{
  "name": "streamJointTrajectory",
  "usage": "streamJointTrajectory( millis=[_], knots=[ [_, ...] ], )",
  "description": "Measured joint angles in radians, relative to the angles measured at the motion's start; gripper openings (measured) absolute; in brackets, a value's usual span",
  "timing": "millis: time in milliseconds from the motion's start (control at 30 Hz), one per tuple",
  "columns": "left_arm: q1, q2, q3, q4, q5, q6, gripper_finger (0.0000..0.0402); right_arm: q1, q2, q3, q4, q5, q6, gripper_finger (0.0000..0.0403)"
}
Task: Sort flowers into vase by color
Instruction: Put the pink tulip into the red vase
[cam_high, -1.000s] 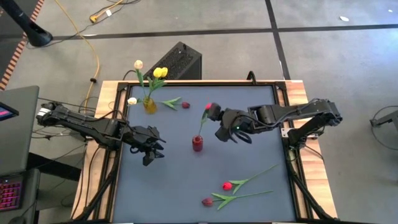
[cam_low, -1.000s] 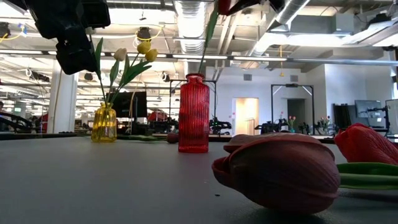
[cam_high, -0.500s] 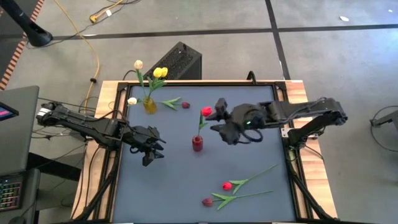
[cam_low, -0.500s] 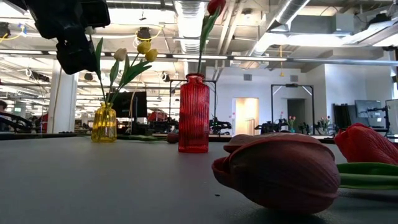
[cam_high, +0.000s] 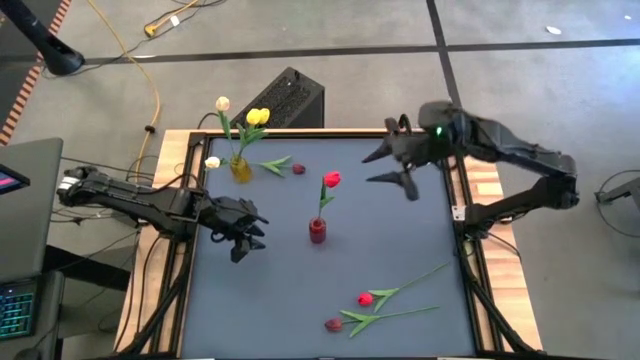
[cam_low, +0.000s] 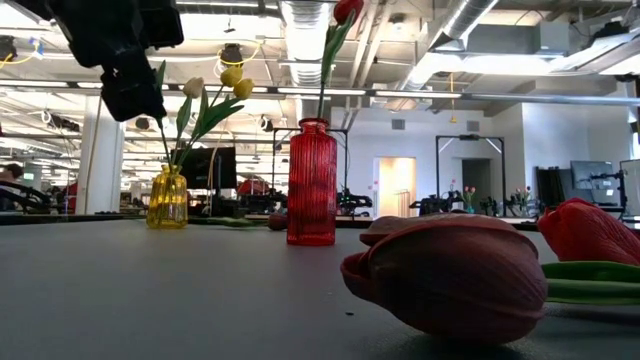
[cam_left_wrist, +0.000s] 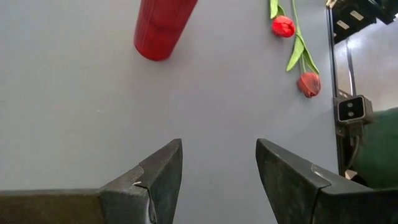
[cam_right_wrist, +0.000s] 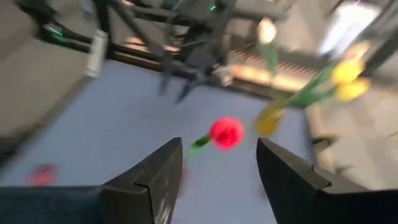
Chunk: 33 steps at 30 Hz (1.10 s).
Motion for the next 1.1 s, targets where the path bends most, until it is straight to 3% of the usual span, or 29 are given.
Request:
streamJointTrajectory(
  millis=[133,233,433,633,833,1100],
  knots=[
    [0.009,0.0,0.0,0.0,-0.001,0.028,0.0192,-0.099,-0.012,0.0,-0.117,-0.227,0.106,0.0232],
    [0.018,0.0,0.0,0.005,0.0,0.045,0.0192,-0.128,-0.008,-0.003,-0.24,-0.328,0.124,0.0232],
    [0.034,0.0,0.0,0.008,-0.007,0.089,0.0192,-0.094,-0.005,-0.116,-0.339,-0.398,0.182,0.0232],
    [0.043,0.0,0.0,0.008,-0.006,0.137,0.0192,0.066,-0.004,-0.306,-0.332,-0.399,0.321,0.0232],
    [0.043,0.0,0.0,0.008,0.007,0.239,0.0192,0.304,0.024,-0.433,-0.309,-0.287,0.474,0.0232],
    [0.043,0.0,0.0,0.062,0.009,0.342,0.0192,0.605,0.112,-0.461,-0.276,0.042,0.563,0.0232]
  ],
)
